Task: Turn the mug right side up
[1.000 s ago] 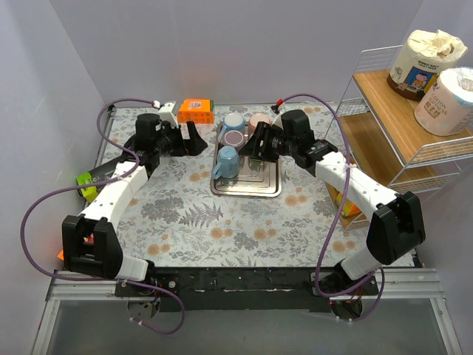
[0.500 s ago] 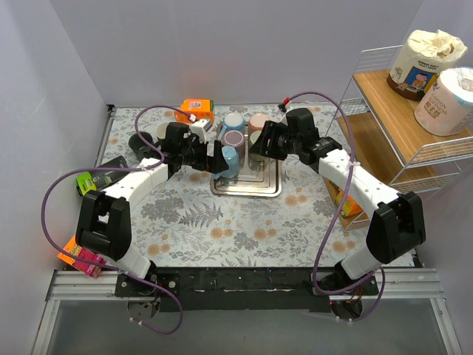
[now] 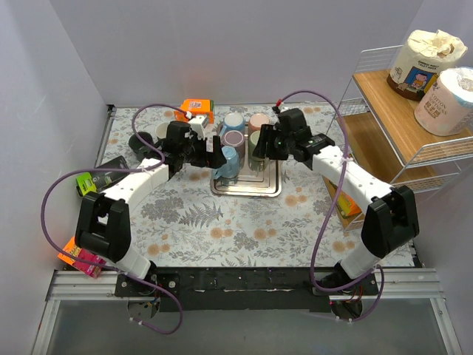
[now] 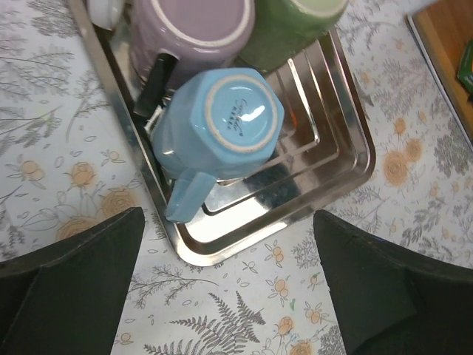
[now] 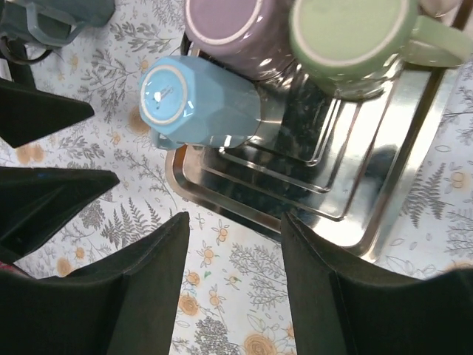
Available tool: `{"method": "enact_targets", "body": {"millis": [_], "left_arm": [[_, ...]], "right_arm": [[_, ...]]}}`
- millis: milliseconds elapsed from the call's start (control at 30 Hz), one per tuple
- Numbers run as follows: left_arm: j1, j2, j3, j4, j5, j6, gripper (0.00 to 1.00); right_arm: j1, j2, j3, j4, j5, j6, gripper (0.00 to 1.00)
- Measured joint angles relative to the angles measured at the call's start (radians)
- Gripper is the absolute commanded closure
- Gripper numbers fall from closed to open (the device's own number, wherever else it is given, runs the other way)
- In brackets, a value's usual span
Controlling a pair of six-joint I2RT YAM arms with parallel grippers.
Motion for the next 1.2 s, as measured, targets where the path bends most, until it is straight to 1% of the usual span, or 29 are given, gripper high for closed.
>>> {"method": "enact_targets", "body": {"millis": [100,200,267,333,467,667,833,1000,1200], "left_arm": [[0.0,-0.047,-0.008,0.013,-0.091,-0.045,0.02],[0.0,-0.121,-0.009,0.014,-0.2,-0.104,0.02],[0.0,-0.18,-0.009,0.012,-0.275,-0.152,0.02],[0.0,-0.245,-0.009,0.008,-0.35,-0.196,0.02],[0.0,-0.344,0.008,-0.029,-0.464,-0.268,0.02],[0.0,-0.455,0.011,-0.075,-0.521,-0.321,0.02],[0.0,-0.497,0.011,-0.101,-0.549,-0.335,0.02],[0.0,-0.504,0.015,-0.132,-0.57,-0.335,0.02],[0.0,-0.509,0.015,-0.145,-0.58,-0.33,0.02]], "right_arm": [[0.084,0.054,0.052,-0.029,0.097,0.034,0.39],[0.177,0.138,0.13,-0.061,0.19,0.103,0.36],[0.227,0.193,0.18,-0.089,0.242,0.158,0.31],[0.259,0.237,0.226,-0.124,0.288,0.22,0.27],[0.281,0.311,0.321,-0.207,0.367,0.36,0.24],[0.296,0.419,0.47,-0.299,0.433,0.534,0.23],[0.352,0.456,0.497,-0.322,0.484,0.619,0.22],[0.397,0.502,0.532,-0.324,0.502,0.679,0.22],[0.4,0.578,0.576,-0.345,0.528,0.731,0.28]]}}
